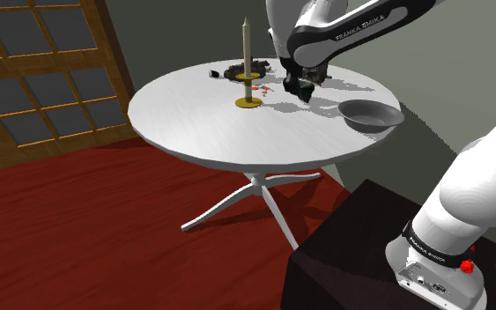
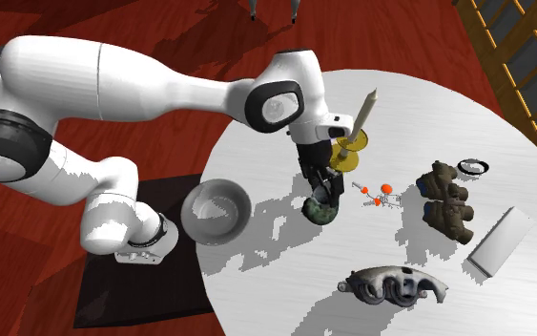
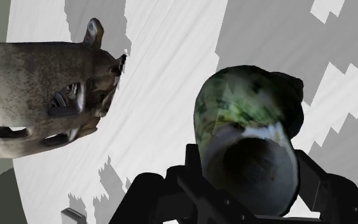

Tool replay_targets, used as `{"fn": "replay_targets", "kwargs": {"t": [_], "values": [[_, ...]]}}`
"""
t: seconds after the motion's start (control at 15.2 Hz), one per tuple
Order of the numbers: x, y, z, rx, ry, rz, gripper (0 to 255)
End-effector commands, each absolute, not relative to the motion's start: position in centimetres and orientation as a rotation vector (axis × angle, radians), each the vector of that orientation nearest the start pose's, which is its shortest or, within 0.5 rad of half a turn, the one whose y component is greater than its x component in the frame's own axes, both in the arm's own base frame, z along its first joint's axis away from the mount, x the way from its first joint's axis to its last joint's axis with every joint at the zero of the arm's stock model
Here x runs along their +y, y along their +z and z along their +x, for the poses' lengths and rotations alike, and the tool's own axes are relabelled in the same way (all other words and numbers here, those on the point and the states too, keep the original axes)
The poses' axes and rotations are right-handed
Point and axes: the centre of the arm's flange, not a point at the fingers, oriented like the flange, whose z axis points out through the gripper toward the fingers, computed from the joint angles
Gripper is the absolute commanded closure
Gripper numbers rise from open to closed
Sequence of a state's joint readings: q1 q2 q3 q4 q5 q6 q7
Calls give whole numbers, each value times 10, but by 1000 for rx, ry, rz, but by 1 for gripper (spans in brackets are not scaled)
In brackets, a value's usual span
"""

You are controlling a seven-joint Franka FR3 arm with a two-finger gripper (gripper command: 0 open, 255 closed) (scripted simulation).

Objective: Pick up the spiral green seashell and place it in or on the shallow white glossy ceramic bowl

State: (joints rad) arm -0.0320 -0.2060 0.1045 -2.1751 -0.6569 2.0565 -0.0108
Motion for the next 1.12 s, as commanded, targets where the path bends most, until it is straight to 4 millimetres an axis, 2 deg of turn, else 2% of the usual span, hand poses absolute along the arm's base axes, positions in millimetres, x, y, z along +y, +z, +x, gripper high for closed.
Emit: {"fn": "replay_targets", "kwargs": {"t": [0.0,1.06], "values": [[7,509,504,469,129,2484,255],[7,593,504,469,129,2484,255]]}}
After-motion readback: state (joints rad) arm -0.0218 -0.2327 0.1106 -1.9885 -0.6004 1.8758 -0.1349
